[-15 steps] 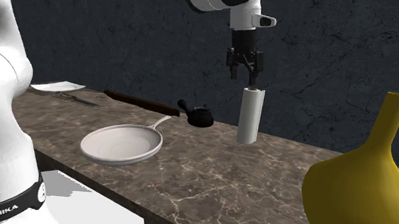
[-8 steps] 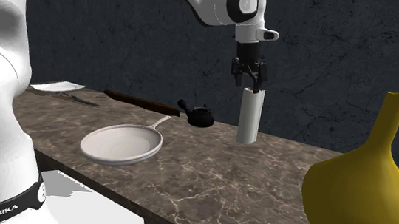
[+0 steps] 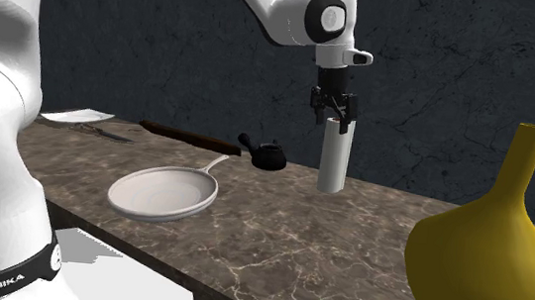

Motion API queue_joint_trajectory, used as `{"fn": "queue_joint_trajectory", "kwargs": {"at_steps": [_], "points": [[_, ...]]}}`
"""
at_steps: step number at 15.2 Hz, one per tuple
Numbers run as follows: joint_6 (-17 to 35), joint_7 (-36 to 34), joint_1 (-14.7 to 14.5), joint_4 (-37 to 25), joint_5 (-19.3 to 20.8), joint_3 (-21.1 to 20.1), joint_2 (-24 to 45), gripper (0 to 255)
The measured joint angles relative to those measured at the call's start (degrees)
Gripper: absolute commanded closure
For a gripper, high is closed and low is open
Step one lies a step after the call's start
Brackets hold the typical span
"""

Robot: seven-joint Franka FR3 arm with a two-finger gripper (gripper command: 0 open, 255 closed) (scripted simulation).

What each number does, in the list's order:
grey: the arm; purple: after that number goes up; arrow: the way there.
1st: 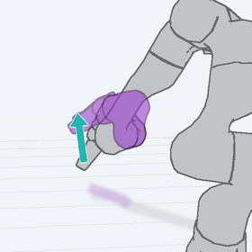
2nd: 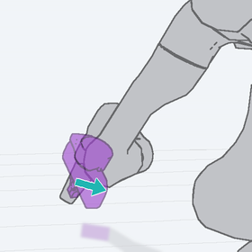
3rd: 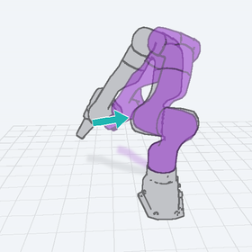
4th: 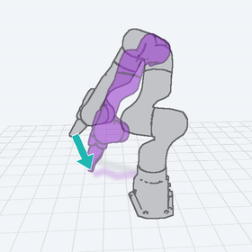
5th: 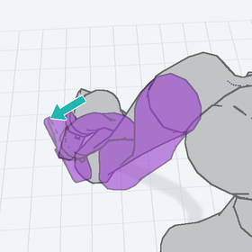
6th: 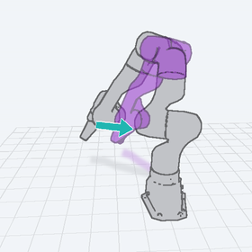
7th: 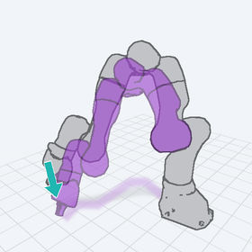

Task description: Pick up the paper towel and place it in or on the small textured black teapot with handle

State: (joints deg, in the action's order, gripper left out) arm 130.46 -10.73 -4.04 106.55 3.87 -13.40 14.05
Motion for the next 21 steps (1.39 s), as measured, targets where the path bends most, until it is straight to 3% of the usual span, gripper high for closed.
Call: {"fn": "queue_joint_trajectory", "kwargs": {"at_steps": [2,3,13,21], "points": [[0.02,0.00,0.00,0.01,0.00,0.00,0.01,0],[0.02,0.00,0.00,0.01,0.00,0.00,0.02,255],[0.03,0.01,0.01,0.01,0.01,0.01,0.00,255],[-4.70,0.42,0.12,-3.24,-0.59,-0.16,-1.53,255]]}}
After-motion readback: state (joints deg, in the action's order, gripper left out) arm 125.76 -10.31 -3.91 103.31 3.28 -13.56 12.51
